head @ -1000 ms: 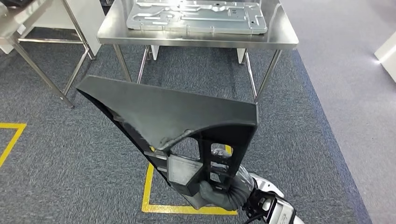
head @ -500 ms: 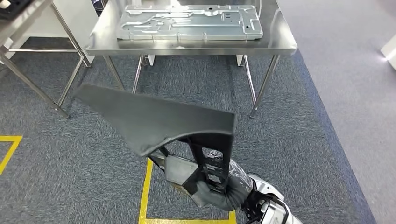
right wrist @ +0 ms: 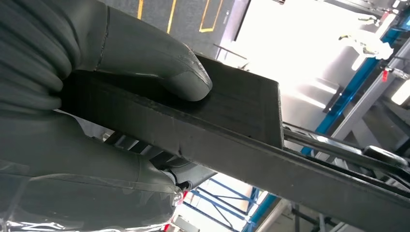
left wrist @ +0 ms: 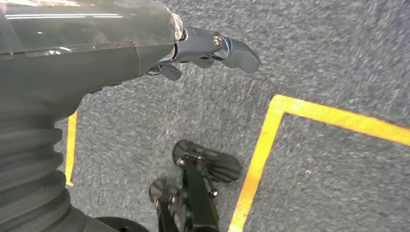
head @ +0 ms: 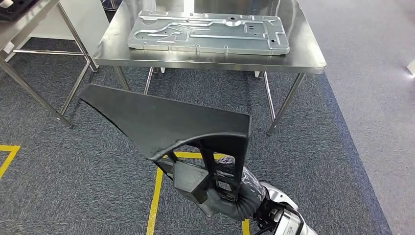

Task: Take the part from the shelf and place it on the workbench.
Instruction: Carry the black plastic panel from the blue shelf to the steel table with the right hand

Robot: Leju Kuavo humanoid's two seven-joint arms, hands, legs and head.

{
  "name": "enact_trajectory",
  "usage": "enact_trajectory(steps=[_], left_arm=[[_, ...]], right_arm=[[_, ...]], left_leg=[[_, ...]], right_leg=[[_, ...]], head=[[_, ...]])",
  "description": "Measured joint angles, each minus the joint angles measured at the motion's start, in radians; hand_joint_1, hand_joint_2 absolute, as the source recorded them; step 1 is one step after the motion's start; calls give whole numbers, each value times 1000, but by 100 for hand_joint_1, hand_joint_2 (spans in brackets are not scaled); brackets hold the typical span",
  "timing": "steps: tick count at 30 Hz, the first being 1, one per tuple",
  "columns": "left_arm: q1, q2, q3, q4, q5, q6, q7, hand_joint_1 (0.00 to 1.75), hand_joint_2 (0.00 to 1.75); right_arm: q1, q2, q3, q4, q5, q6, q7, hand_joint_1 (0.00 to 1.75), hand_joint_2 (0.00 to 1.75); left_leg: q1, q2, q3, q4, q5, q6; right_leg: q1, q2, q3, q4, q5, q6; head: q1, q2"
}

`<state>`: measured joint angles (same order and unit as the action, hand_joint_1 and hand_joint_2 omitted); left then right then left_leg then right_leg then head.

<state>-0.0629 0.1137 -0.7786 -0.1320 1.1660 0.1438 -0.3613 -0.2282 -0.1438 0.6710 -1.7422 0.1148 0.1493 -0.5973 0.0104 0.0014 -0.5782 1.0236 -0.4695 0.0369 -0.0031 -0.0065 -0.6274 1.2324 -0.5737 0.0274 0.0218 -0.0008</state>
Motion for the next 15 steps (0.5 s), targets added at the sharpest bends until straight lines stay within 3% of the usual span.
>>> enact_trajectory(steps=[2,3,4,6,8,10,12,14,15], left_arm=[[0,0,0,0,0,0,0,0,175],[0,0,0,0,0,0,0,0,175],[0,0,0,0,0,0,0,0,175],[1,-2,-1,0,0,0,-1,0,175],[0,-3,-3,0,2,0,-3,0,175],[-1,-3,-4,0,3,-1,-6,0,175],[-2,-3,-5,0,3,-1,-7,0,175],[-4,-3,-6,0,3,-2,-8,0,175],[-4,-3,-6,0,4,-2,-9,0,175]], right_arm=[[1,0,0,0,0,1,1,171,175],[2,0,0,0,0,1,1,171,175],[2,0,0,0,0,1,1,171,175],[5,-1,0,0,0,0,1,171,175],[11,-2,-1,-1,1,-1,0,171,175],[16,-4,-2,-3,3,-2,-3,171,175],[19,-5,-3,-8,3,-2,-5,171,175],[21,-5,-3,-11,4,-1,-5,171,175],[22,-5,-3,-11,4,-1,-5,171,175]], left_leg=[[0,-4,24,0,-21,-1],[1,-7,40,0,-33,-3],[1,-9,58,0,-46,-5],[1,-11,92,-1,-72,-11],[1,-13,111,-9,-92,-23],[0,-14,122,-12,-91,-36],[1,-11,112,29,-78,-46],[3,-8,52,132,-88,-51],[3,-8,11,191,-111,-54]], right_leg=[[-6,1,-72,67,-40,5],[-8,1,-87,57,-36,5],[-9,1,-89,20,-12,4],[-7,1,-71,-98,94,-3],[0,3,-57,-171,167,-13],[4,6,-46,-189,170,-26],[1,8,-20,-207,162,-39],[0,7,8,-219,148,-50],[1,7,20,-220,139,-55]], head=[[0,0],[0,0],[0,0],[0,0],[-2,0],[-4,0],[-6,0],[-6,0],[-7,0]])
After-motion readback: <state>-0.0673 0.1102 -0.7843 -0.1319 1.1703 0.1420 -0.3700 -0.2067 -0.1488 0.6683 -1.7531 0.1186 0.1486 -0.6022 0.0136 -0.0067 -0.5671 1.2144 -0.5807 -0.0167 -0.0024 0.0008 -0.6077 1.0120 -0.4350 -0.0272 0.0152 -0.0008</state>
